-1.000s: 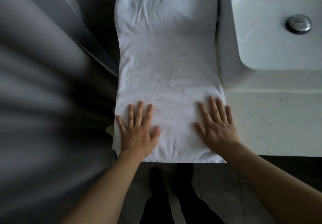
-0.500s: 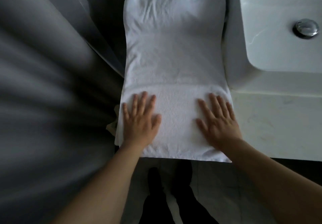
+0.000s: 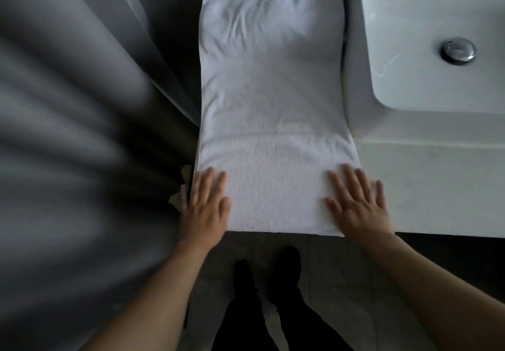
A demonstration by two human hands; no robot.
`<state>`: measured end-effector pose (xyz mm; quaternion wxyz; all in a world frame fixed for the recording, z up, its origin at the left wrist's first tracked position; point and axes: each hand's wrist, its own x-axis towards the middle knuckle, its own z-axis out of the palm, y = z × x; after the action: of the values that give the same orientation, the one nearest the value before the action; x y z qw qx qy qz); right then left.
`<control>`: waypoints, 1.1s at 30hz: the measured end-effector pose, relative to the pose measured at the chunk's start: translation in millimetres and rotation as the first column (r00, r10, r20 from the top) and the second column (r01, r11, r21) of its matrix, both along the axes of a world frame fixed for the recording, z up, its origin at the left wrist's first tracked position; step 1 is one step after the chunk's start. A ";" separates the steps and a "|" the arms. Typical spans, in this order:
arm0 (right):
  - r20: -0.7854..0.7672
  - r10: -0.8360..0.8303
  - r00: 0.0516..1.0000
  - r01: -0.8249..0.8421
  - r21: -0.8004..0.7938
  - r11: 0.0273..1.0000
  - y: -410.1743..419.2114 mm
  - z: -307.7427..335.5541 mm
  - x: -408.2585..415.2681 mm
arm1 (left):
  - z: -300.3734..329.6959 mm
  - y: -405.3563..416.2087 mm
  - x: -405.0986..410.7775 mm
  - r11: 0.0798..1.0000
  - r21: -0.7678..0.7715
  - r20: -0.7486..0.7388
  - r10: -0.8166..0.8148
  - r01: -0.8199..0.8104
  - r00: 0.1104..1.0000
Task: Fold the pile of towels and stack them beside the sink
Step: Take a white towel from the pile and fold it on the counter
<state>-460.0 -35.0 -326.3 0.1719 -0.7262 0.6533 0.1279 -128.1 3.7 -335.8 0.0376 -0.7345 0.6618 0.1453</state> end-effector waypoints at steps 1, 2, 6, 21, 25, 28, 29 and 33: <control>-0.024 -0.082 0.996 0.082 0.016 0.997 2.1 2.7 -7.0 | 1.0 2.3 12.1 0.996 0.029 -0.007 0.088 -0.088 0.996; -0.022 -0.166 0.986 0.167 0.017 0.986 5.6 6.3 -10.3 | 3.2 1.7 19.0 0.982 0.074 -0.021 0.174 -0.172 0.984; 0.152 -0.602 0.784 0.613 -0.040 0.789 28.7 24.4 12.1 | 21.8 -4.2 -13.0 0.812 0.098 -0.334 0.571 -0.575 0.750; 0.419 -0.878 -0.233 0.811 0.582 0.062 38.6 37.7 54.9 | 58.6 8.5 -57.7 0.075 0.763 -0.463 0.757 -0.642 -0.462; 0.501 -0.836 -0.225 0.804 0.581 0.131 30.8 57.7 55.3 | 71.6 2.5 -53.9 0.017 0.700 -0.554 0.644 -0.714 -0.527; 0.594 -0.732 -0.334 0.784 0.607 0.135 15.5 80.7 54.0 | 83.9 -4.9 -46.3 0.103 0.505 -0.717 0.603 -0.857 -0.351; 0.622 -0.701 -0.349 0.780 0.608 0.151 9.8 87.7 52.8 | 89.3 -9.0 -42.8 0.146 0.445 -0.756 0.591 -0.884 -0.283; 0.690 -0.617 -0.377 0.757 0.614 0.223 -12.1 106.7 47.6 | 106.3 -32.3 -31.1 0.275 0.345 -0.838 0.522 -0.898 -0.161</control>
<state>-412.4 -47.1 -219.5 0.4889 -0.0790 0.7255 -0.4779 -159.2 -28.6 -229.6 -0.5299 -0.7681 0.0360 0.3577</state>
